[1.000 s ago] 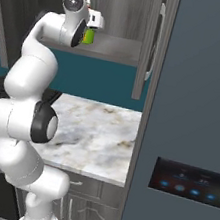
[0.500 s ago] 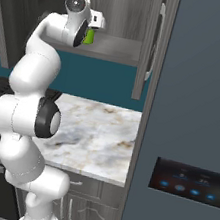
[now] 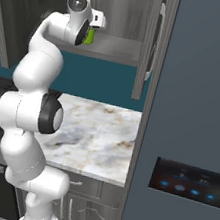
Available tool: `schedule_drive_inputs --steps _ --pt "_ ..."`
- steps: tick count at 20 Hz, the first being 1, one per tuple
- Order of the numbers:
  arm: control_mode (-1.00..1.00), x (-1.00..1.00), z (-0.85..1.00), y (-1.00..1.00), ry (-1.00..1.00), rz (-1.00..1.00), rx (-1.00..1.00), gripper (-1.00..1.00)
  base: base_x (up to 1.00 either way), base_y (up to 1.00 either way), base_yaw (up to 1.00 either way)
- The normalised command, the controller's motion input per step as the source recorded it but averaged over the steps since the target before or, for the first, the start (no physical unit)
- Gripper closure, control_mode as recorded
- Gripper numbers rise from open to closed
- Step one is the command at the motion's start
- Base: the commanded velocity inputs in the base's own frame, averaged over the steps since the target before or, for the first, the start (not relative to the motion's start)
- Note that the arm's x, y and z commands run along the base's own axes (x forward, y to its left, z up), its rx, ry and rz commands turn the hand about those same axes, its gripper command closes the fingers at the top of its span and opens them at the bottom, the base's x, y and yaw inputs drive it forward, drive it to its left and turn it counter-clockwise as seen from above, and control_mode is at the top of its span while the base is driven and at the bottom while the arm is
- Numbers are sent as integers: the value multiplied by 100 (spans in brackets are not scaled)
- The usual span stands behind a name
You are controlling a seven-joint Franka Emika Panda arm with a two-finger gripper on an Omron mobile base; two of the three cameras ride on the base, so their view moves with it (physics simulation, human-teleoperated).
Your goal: Move the cutting board and knife to the sink. Then move spray from the cabinet to the counter.
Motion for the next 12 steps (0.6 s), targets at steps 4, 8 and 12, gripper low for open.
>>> schedule_drive_inputs --steps 4,8,12 --pt "-100 11 0 4 0 0 0 -100 0 0 0" --pt "-100 4 -1 0 0 1 0 -100 0 0 0" --pt "-100 7 -1 0 0 1 0 -100 0 0 0"
